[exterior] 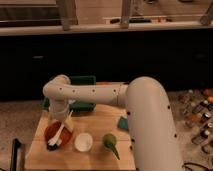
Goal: Place brush in red bowl
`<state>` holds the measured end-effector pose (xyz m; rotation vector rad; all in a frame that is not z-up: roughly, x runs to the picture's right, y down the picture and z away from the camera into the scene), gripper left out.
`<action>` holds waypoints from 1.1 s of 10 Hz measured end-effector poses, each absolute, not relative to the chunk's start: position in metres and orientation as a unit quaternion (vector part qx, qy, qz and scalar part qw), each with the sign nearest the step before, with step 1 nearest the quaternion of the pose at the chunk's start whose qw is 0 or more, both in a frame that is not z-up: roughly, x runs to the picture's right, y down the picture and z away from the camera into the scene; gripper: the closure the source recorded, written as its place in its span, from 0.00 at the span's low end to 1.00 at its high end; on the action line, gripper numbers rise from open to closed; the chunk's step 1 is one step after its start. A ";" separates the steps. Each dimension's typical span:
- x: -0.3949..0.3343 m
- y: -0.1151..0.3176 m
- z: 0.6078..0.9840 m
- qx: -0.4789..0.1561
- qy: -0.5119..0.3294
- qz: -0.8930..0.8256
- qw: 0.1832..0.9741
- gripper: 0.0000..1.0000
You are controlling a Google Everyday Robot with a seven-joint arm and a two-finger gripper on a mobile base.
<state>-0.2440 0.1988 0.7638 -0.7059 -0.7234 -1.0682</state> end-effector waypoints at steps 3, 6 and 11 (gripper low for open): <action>-0.244 0.198 0.763 -0.321 -0.331 -0.490 0.740 0.20; -0.243 0.195 0.762 -0.319 -0.332 -0.491 0.739 0.20; -0.238 0.187 0.759 -0.317 -0.327 -0.496 0.740 0.20</action>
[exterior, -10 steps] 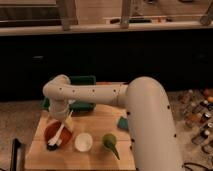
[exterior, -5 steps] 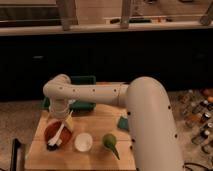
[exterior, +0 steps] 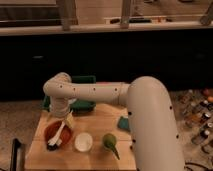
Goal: Place brush in red bowl
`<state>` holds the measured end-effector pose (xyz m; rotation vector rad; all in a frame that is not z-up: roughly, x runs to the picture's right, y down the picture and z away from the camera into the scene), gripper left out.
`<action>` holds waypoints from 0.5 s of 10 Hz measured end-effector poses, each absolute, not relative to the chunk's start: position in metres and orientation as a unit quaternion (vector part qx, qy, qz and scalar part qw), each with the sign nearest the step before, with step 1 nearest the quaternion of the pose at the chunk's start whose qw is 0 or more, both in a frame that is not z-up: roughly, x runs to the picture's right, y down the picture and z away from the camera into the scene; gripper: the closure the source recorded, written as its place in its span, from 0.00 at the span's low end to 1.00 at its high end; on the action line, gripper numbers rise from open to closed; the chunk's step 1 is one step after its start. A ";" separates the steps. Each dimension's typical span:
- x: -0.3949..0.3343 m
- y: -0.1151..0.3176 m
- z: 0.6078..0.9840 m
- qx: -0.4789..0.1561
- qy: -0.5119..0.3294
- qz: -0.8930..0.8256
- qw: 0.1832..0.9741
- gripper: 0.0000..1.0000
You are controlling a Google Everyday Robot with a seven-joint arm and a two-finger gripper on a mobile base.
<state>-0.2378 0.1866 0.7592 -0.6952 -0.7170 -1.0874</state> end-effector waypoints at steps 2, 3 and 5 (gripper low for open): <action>-0.236 0.182 0.757 -0.314 -0.324 -0.497 0.741 0.20; -0.236 0.181 0.756 -0.313 -0.323 -0.499 0.740 0.20; -0.234 0.179 0.755 -0.312 -0.321 -0.501 0.741 0.20</action>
